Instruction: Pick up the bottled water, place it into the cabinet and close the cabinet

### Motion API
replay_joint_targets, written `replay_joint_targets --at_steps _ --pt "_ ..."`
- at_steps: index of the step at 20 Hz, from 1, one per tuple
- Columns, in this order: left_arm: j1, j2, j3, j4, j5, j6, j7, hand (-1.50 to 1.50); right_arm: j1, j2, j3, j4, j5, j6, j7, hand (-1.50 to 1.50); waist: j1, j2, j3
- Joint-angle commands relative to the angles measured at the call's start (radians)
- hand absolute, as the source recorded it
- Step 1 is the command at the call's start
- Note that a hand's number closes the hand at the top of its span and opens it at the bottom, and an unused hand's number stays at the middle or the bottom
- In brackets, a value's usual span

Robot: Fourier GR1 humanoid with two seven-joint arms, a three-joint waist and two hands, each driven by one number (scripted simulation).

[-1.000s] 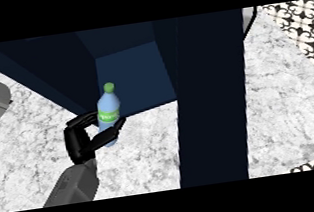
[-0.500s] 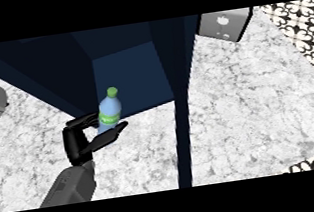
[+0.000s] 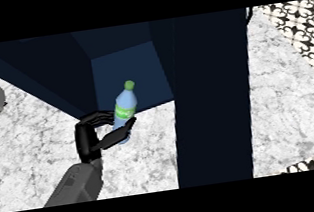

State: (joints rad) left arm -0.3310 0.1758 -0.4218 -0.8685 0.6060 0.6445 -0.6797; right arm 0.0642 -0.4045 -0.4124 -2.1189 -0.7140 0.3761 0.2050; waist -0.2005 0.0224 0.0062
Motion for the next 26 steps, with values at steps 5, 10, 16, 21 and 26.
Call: replay_joint_targets --at_steps 5,10,16,21,26 --pt "-0.301 -0.060 0.005 -0.002 0.010 -0.061 0.048 1.50 0.029 -0.011 -0.010 -0.020 0.011 0.021 0.003 -1.50 0.004 -0.006 -0.009" --pt "-0.297 -0.096 -0.015 0.001 0.025 -0.101 0.034 1.50 0.031 -0.023 -0.044 -0.028 0.012 0.018 0.000 -1.50 0.066 -0.015 -0.009" --pt "-0.264 -0.137 -0.027 0.004 0.060 -0.201 0.011 1.50 0.070 -0.021 -0.049 -0.062 0.004 0.035 0.009 -1.50 0.105 -0.020 -0.008" --pt "-0.284 -0.146 -0.010 0.018 0.098 -0.292 0.028 1.50 0.102 -0.032 -0.038 -0.129 -0.020 0.038 0.051 1.50 0.127 -0.022 -0.009" --pt "-0.175 -0.130 -0.039 -0.025 0.103 -0.448 -0.017 1.50 0.216 -0.005 -0.066 -0.265 -0.066 0.055 0.092 1.50 0.173 -0.028 -0.007"
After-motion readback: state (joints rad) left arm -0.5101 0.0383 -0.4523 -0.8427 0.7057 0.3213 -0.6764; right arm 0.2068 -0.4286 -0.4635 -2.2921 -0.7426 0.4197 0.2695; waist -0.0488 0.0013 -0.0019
